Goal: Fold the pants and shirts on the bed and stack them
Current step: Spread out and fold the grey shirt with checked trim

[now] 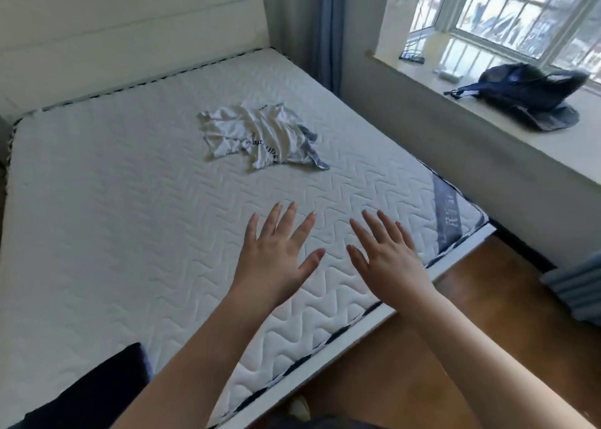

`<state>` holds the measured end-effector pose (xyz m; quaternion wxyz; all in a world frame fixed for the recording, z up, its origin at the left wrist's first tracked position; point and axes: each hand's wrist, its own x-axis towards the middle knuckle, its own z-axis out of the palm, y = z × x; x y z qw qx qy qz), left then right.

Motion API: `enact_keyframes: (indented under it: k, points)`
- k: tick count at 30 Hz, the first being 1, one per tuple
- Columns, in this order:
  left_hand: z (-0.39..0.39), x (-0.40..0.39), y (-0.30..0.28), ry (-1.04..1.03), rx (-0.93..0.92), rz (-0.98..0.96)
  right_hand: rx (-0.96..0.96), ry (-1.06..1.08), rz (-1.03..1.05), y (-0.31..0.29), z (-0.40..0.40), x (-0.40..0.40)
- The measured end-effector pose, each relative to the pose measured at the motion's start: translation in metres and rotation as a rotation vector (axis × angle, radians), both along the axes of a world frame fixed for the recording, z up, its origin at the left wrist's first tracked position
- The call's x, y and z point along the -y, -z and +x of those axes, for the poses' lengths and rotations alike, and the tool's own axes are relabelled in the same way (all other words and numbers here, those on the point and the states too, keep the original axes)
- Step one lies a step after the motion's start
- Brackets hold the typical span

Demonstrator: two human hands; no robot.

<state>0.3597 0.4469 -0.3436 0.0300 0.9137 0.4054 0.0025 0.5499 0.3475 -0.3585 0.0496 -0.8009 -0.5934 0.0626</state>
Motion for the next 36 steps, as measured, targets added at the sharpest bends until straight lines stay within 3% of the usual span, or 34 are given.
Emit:
enact_keyframes:
  k: [8,19,28,36]
  points:
    - [0.093,-0.001,-0.015,0.228,-0.043,0.07,0.069,0.202,0.014,-0.014,0.06,0.034]
    - [0.28,0.059,-0.023,0.414,-0.01,0.124,0.036,0.469,0.118,-0.013,0.213,0.125]
    - [0.384,0.108,-0.019,0.437,-0.047,0.102,0.036,0.477,0.092,-0.009,0.329,0.171]
    - [0.458,0.078,-0.011,0.495,-0.001,0.091,0.057,0.415,0.053,0.004,0.406,0.145]
